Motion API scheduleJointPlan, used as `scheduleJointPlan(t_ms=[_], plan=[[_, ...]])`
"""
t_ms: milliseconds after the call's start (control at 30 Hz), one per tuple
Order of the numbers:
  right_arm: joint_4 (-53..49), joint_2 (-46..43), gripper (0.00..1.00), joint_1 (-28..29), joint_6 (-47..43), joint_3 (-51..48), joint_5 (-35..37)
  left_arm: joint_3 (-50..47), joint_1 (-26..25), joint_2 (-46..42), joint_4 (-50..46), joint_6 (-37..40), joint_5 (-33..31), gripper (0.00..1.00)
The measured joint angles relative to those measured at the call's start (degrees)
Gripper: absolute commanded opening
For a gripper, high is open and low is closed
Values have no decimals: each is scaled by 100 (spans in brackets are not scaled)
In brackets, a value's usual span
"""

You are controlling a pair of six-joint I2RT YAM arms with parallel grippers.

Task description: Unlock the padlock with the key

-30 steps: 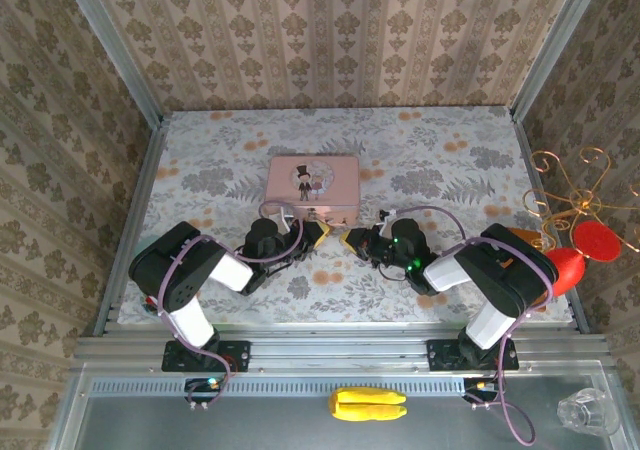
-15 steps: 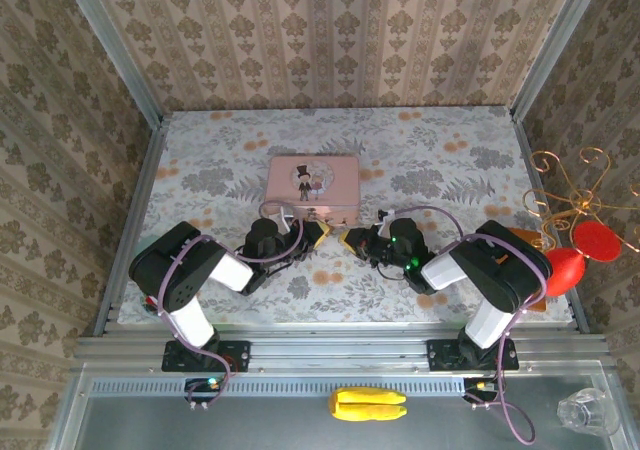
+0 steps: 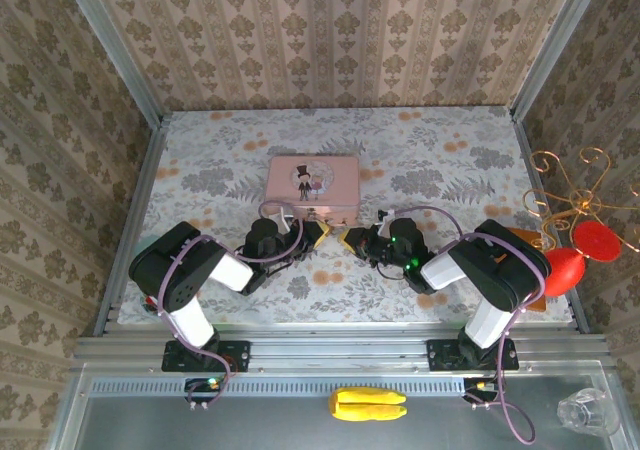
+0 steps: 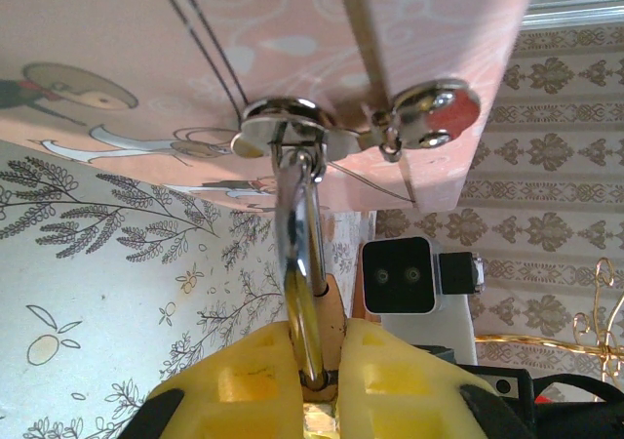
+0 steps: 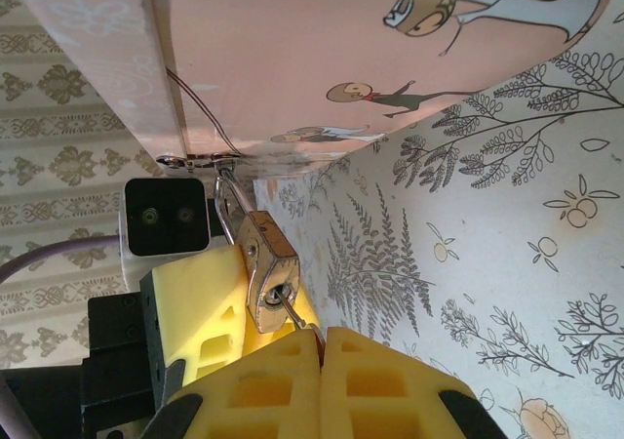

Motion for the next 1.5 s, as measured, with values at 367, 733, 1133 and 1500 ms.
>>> scheduleJointPlan(t_ms=[367,733,1133,1500], plan=[[155,229,0,-120,328,111,-256,7,0,9,15,0,-105,0],[457,391,0,-203,577,111,-343,61,0,11,11,0,-116,0],[306,297,0,-164,463,76,-337,83,-9,83,7,0,-127,0],[411,291,0,-181,461,-2,-348,85,-33,85,2,0,-90,0]])
